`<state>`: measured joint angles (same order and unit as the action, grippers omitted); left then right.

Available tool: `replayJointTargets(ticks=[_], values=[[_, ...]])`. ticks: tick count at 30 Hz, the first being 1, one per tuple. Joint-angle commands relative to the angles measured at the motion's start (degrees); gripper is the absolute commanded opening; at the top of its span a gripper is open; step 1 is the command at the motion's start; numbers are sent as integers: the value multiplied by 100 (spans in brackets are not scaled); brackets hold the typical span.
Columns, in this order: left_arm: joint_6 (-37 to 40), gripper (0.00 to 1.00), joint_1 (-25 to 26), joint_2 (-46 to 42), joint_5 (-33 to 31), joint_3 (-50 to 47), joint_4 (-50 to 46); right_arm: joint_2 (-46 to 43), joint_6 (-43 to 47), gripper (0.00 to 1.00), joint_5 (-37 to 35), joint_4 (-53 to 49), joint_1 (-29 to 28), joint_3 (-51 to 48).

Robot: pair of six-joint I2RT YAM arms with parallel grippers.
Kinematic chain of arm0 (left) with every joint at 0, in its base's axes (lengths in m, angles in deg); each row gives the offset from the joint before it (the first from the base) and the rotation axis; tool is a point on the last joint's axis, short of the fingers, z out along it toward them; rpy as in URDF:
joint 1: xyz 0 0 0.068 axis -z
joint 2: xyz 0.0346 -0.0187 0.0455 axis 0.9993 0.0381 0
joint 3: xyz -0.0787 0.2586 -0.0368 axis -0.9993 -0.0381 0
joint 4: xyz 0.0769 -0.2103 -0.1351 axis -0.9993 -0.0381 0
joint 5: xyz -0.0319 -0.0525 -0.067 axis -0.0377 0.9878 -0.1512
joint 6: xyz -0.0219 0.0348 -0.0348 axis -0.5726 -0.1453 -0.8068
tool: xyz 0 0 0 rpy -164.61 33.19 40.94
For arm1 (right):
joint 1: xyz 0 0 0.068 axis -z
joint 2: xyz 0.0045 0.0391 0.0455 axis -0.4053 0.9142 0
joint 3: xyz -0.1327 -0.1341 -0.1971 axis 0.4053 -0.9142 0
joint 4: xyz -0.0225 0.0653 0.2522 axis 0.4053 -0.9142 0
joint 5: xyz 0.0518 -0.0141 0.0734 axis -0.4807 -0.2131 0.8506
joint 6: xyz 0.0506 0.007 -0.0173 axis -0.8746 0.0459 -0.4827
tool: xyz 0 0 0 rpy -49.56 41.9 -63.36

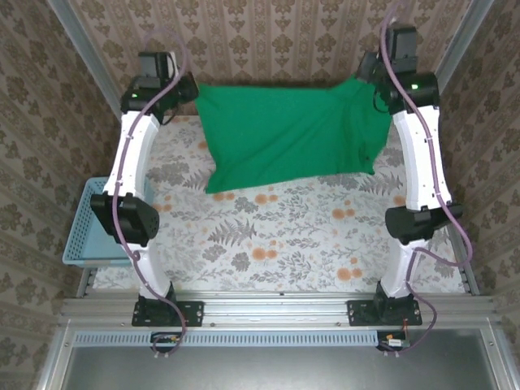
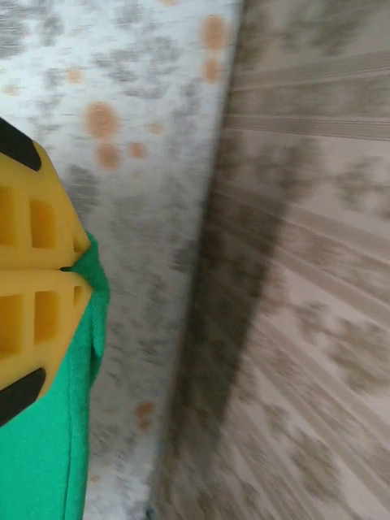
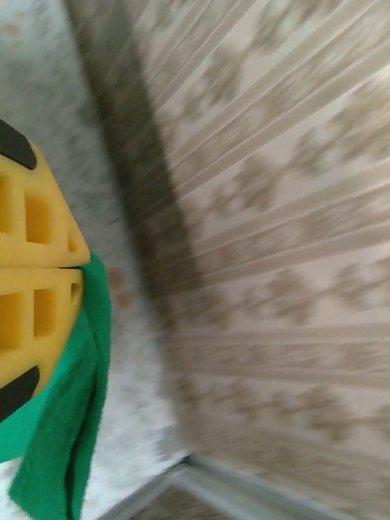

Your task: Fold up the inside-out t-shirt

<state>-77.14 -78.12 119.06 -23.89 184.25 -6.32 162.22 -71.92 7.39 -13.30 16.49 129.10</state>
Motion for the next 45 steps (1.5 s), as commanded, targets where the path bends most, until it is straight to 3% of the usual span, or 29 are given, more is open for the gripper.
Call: replayJointTargets(ticks=[1,4,10,17,21,28,36,40,45], values=[[566,0,-69,-445,475,1068,-623,25,636,0,19,-755,4,1730],[587,0,-166,-1094,686,297,-99,-761,666,0,165,-335,-22,334],[711,0,-249,-2656,846,-2822,1174,-3072,562,0,266,1296,-184,-4386],[-249,0,-202,-4004,1093,-6879,2434,-4967,-273,0,1039,1631,-260,-8146],[-392,0,-183,-4464,1060,-8333,2115,-5789,-1073,0,1573,1591,-260,-10064],[-863,0,125,-5274,969,-9615,1462,-6975,-1998,0,1427,517,-255,-11330],[-1767,0,507,-6882,30,-10349,764,-8243,-3187,0,1394,-141,-285,-11652],[-2000,0,533,-7614,-163,-10539,632,-8620,-3372,0,1199,-509,-288,-11635],[-2103,0,664,-7545,66,-10576,805,-8550,-3178,0,1228,-501,-295,-11598]])
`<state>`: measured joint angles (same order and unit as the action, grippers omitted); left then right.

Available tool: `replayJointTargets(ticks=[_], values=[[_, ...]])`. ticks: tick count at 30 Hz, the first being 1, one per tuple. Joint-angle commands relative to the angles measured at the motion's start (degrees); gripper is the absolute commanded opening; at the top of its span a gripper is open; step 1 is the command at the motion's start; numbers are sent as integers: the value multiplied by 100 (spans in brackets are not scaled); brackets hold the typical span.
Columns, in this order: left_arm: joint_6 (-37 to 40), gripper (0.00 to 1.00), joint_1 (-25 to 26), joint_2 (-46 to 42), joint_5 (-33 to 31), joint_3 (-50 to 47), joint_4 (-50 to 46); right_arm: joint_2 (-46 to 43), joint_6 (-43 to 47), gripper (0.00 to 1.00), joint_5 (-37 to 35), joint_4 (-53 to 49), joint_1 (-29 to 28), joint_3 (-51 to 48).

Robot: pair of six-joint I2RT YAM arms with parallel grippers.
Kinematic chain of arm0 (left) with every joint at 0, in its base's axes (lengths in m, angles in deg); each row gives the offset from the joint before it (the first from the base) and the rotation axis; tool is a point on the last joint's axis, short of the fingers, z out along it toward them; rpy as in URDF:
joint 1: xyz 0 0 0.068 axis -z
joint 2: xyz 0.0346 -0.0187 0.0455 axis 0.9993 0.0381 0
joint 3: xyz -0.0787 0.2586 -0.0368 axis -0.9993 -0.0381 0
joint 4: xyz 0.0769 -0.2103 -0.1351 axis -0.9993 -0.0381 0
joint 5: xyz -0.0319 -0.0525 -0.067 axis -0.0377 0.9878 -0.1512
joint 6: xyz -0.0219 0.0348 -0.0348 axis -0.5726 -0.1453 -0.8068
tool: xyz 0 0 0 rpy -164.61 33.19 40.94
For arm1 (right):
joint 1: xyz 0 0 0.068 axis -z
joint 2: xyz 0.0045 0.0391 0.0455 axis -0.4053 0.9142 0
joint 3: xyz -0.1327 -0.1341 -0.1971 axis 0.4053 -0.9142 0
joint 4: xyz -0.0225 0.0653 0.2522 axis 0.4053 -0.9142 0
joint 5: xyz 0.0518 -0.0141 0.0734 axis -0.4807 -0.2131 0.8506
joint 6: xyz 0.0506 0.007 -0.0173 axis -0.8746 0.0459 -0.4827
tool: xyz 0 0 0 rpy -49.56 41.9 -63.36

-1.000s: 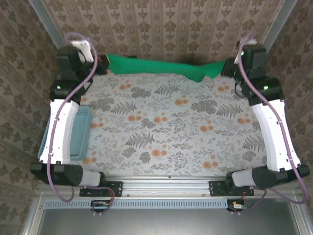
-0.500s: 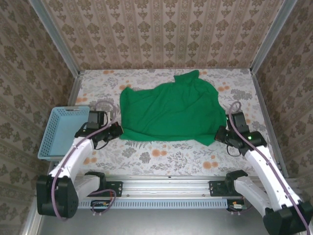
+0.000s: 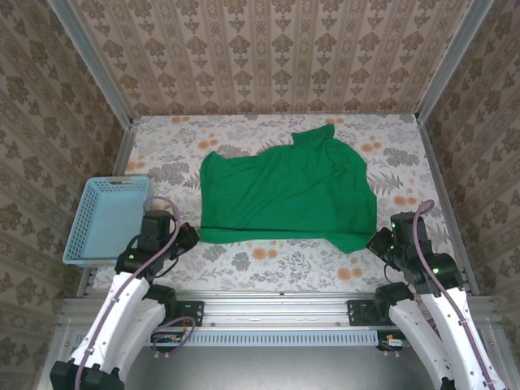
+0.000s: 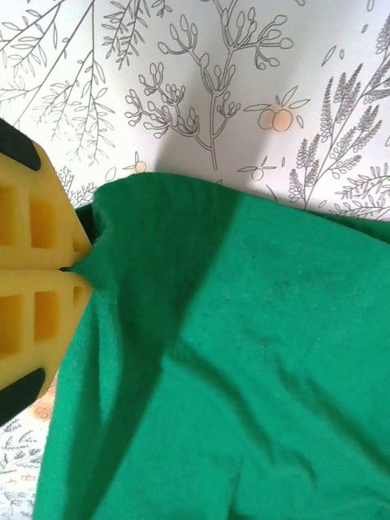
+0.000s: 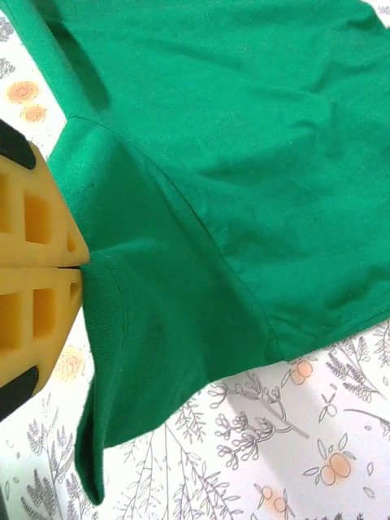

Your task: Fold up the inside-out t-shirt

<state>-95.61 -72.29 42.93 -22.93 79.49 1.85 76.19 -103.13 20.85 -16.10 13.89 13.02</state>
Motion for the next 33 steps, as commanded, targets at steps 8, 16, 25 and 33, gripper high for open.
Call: replayJointTargets(ticks=[8,16,25,33], values=[[106,2,650,1381,-386,700,406,1856,990,0,-720,248,-311,901],[345,6,627,2657,-999,1470,635,3955,1733,0,-1363,774,-705,2052],[335,6,171,3776,-980,1893,1251,6110,2425,0,-1751,842,-809,3629],[453,7,-97,4487,-763,2319,1688,7391,2625,0,-2053,842,-816,4677]])
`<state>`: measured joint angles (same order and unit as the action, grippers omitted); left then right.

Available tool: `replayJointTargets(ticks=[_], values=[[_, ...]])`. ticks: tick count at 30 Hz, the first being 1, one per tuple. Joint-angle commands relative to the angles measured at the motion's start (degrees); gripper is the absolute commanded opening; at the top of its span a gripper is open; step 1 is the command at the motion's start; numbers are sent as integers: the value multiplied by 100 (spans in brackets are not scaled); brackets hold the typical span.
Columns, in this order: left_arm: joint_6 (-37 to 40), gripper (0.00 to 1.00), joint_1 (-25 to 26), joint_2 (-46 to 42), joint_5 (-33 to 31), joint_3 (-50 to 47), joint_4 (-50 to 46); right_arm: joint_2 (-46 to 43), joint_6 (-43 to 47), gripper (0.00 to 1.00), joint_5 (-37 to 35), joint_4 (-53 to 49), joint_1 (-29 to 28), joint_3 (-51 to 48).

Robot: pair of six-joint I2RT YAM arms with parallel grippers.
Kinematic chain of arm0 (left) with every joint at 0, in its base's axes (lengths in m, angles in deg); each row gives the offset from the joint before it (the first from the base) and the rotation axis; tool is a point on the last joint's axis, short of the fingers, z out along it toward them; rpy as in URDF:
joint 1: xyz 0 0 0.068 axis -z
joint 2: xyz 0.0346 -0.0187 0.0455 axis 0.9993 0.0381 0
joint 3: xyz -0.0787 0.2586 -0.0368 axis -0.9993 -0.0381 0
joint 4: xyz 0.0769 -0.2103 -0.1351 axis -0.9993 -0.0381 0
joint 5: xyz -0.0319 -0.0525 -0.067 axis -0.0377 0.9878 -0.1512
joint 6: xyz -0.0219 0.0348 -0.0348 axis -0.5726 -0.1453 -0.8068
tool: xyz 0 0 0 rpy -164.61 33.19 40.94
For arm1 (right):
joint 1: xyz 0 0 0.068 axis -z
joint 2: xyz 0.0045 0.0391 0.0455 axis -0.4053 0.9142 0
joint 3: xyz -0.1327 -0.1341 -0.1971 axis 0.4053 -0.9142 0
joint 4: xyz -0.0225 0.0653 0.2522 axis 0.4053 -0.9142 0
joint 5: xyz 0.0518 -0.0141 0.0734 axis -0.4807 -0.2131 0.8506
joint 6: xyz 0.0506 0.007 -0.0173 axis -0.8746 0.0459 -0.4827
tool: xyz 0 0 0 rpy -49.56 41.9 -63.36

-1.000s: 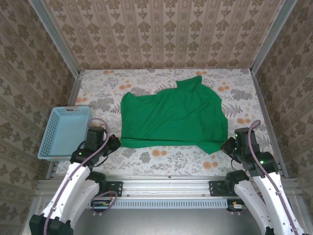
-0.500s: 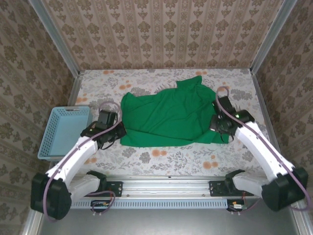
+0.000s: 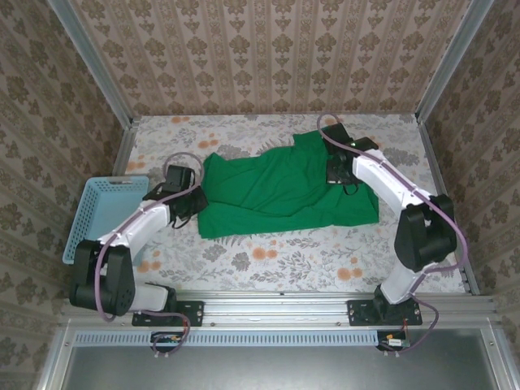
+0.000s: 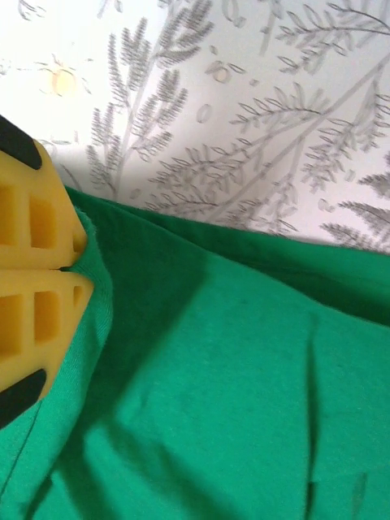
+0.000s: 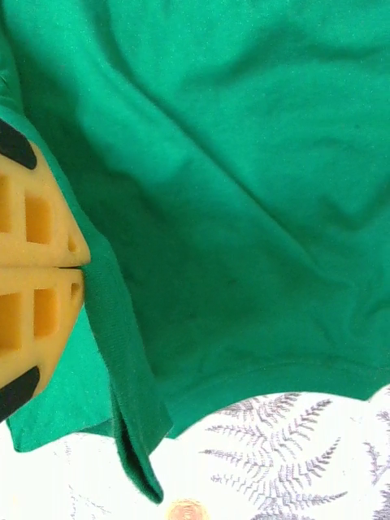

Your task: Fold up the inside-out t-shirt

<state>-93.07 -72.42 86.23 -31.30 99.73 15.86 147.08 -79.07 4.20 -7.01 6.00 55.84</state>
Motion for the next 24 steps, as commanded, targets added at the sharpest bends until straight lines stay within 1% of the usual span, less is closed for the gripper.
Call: replayJointTargets(ticks=[1,4,6,7,8,9,10,11,12,13,15,17,20,22,24], values=[[220,7,-109,231,52,349,281,435,240,0,-421,-72,-22,501],[269,8,-209,460,60,506,286,788,303,0,-500,-107,-25,840],[335,11,-255,643,72,623,283,999,318,0,-504,-149,-12,1067],[384,14,-272,724,71,676,274,1078,303,2,-506,-175,-8,1147],[426,19,-298,824,73,759,222,1133,295,10,-507,-177,-1,1204],[490,25,-338,925,97,851,125,1177,289,22,-510,-198,11,1256],[530,32,-383,973,75,941,2,1192,286,33,-531,-240,22,1300],[594,43,-427,982,21,1026,-153,1168,285,42,-589,-290,22,1303],[651,51,-462,903,-86,1086,-318,1095,306,48,-639,-321,16,1250],[702,56,-479,784,-205,1095,-437,993,316,51,-650,-351,23,1158],[804,63,-445,317,-446,986,-570,619,285,54,-649,-310,15,769],[835,64,-223,-257,-549,670,-553,36,204,56,-467,-50,0,65],[722,62,270,-776,-213,98,-257,-720,-51,56,-86,369,61,-1004],[656,60,562,-836,47,-199,19,-1050,-246,56,402,710,218,-1603],[585,58,678,-684,285,-392,288,-1269,-490,56,1121,1220,514,-2194]])
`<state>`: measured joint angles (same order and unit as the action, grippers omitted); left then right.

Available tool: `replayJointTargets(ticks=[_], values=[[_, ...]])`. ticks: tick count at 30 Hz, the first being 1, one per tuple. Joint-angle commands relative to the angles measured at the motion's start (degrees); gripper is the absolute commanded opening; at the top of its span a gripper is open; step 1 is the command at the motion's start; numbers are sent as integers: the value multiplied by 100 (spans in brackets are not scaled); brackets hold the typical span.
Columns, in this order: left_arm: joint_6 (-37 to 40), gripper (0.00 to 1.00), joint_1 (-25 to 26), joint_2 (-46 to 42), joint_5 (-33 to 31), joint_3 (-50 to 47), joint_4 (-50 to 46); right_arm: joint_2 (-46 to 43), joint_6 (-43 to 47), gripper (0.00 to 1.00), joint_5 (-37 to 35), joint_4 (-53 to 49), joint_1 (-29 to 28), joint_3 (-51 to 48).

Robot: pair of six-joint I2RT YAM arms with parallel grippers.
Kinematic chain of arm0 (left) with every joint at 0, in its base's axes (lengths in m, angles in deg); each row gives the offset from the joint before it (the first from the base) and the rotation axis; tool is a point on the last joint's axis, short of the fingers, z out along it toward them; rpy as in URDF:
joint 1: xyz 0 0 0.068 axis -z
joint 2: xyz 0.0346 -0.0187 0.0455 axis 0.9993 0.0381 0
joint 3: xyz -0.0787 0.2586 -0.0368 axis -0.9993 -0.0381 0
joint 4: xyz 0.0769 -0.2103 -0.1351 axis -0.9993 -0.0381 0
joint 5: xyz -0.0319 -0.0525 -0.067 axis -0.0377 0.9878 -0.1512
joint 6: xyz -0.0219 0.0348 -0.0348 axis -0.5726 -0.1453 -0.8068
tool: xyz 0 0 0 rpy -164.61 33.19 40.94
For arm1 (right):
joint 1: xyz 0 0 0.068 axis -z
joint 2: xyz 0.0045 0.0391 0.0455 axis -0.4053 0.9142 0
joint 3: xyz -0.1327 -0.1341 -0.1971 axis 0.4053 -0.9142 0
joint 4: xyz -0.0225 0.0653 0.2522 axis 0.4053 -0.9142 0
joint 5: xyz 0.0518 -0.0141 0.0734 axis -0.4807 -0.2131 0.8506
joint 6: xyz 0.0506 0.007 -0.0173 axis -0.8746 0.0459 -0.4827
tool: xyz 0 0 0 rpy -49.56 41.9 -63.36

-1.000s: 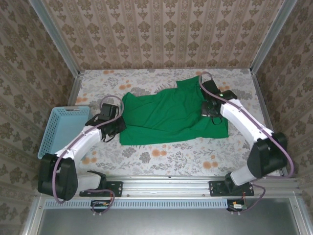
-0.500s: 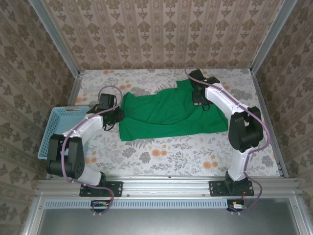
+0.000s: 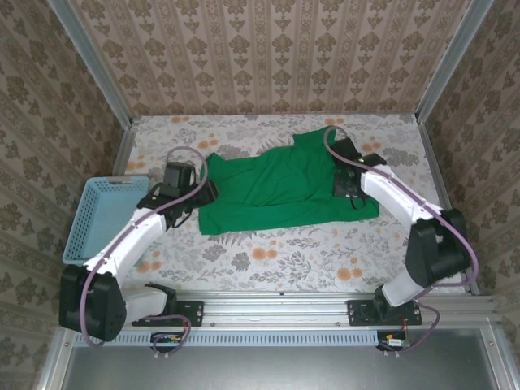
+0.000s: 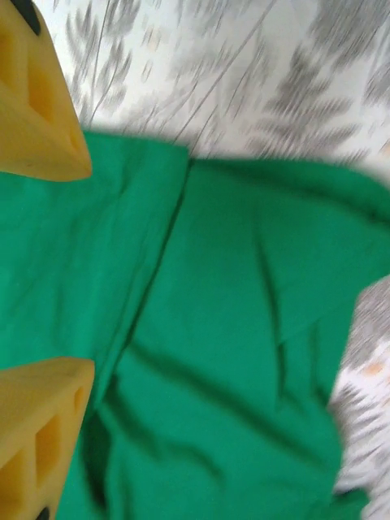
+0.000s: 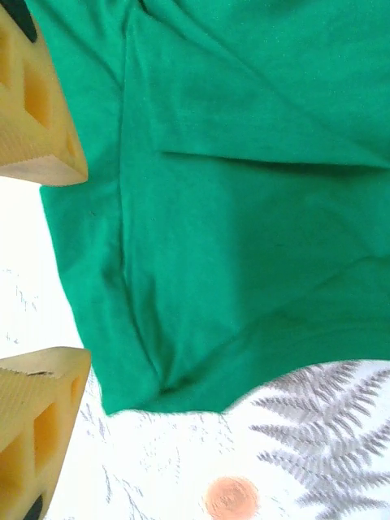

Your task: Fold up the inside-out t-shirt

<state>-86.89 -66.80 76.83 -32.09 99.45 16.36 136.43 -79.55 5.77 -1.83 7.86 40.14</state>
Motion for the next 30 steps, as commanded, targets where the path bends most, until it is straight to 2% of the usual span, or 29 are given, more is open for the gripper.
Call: replayJointTargets(ticks=[1,5,9,17,23,27,30], values=[[-43,58,131,358,430,-419,357,-234,-531,56,1223,918,472,-817],[-46,57,58,866,538,-563,714,23,-789,56,1540,1380,901,-1158],[-203,58,-280,1350,900,-735,1005,435,-1119,56,1804,1667,1322,-1264],[-303,62,-850,1462,889,-1192,937,748,-1622,59,1756,1900,2042,-1499],[-259,64,-950,1180,758,-1284,751,831,-1618,59,1493,1846,2225,-1428],[-164,67,-936,706,582,-1301,475,571,-1560,59,1229,1757,2234,-1487],[-36,69,-758,411,690,-1182,322,130,-1310,58,1061,1647,1956,-1445]])
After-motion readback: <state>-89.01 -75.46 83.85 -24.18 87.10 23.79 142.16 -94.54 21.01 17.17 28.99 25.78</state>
